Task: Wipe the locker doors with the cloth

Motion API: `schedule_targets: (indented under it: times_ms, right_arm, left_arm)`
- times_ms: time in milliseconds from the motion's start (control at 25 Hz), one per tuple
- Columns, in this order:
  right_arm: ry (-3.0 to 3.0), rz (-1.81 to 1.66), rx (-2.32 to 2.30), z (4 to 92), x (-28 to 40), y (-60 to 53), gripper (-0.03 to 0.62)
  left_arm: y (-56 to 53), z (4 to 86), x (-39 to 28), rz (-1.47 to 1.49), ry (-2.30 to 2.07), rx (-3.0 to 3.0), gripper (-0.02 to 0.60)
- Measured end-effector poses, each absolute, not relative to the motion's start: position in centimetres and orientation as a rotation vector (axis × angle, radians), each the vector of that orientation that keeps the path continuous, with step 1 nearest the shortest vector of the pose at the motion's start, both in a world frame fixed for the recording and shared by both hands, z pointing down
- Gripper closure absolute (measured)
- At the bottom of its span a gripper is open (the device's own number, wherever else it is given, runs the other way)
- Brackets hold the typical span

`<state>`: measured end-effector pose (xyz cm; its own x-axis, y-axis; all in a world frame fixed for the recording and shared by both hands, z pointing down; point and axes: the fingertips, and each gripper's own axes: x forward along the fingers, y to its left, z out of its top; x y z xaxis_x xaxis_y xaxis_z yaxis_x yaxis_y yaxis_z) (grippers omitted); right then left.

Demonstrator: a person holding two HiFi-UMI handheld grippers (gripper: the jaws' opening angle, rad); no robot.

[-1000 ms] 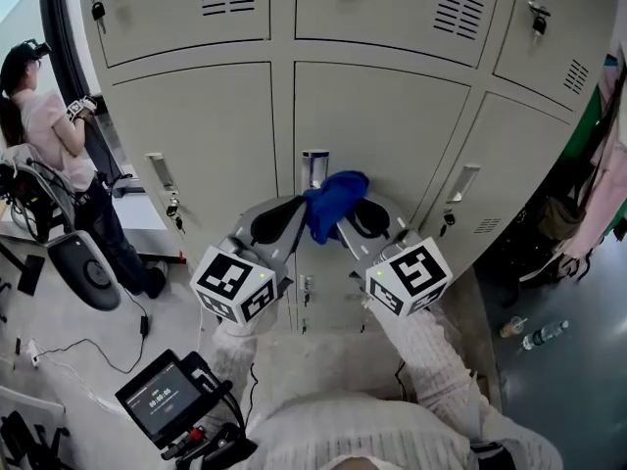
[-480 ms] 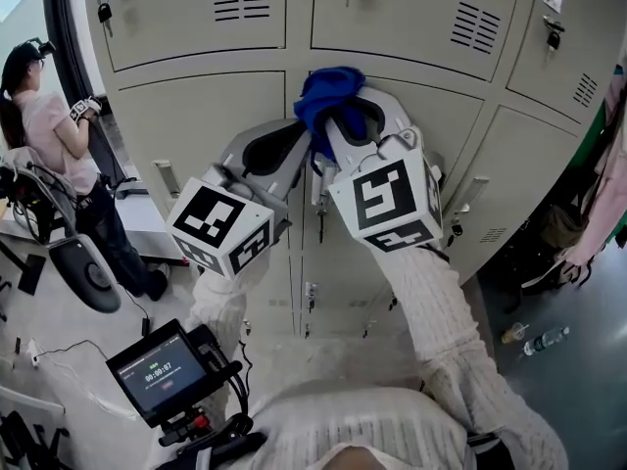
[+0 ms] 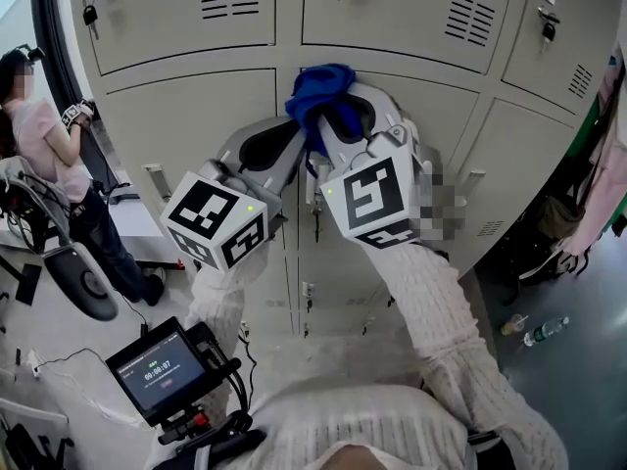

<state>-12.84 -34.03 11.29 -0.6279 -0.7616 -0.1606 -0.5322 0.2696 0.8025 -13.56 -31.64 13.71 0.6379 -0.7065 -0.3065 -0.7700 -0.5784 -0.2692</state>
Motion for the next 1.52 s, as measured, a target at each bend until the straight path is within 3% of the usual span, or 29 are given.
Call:
schedule_targets:
  times_ms: [840, 1520]
  right_arm:
    - [-2.529, -0.945, 1.2, 23.2, -9.7, -34.8, 0.539]
    - [-2.551, -0.716, 1.152, 33.5, -8.0, -35.3, 0.54]
  left_arm:
    - [-33.7, 25.7, -12.2, 0.155, 1.188, -2.809, 0.577]
    - [-33.5, 37.3, -14.2, 0.108, 1.452, -2.998, 0.577]
